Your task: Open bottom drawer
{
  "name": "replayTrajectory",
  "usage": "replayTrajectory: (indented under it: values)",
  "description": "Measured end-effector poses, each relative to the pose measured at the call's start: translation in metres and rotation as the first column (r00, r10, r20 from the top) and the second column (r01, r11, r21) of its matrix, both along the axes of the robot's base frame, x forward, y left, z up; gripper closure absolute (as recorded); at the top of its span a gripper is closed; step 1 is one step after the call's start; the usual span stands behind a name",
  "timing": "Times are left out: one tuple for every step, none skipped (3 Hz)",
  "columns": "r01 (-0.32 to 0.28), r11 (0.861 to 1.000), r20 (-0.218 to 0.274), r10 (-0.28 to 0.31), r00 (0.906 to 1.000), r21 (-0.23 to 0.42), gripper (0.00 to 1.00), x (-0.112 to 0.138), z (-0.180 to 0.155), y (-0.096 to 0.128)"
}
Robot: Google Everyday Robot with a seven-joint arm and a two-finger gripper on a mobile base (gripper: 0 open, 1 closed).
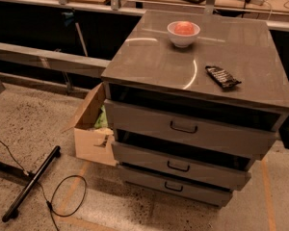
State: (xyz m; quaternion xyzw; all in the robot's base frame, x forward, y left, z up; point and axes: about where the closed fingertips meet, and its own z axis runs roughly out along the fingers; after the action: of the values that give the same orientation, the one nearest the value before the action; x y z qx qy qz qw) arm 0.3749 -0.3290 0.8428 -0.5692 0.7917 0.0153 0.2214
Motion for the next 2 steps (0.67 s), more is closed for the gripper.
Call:
replayTrajectory:
  values:
    - [-0.021, 0.996, -0.032, 0.024, 0.9992, 0.087, 0.00, -0.015, -0.042, 0.020]
    - [-0.023, 0.996, -0.053, 0.028, 0.9982, 0.090, 0.00, -0.022, -0.052, 0.023]
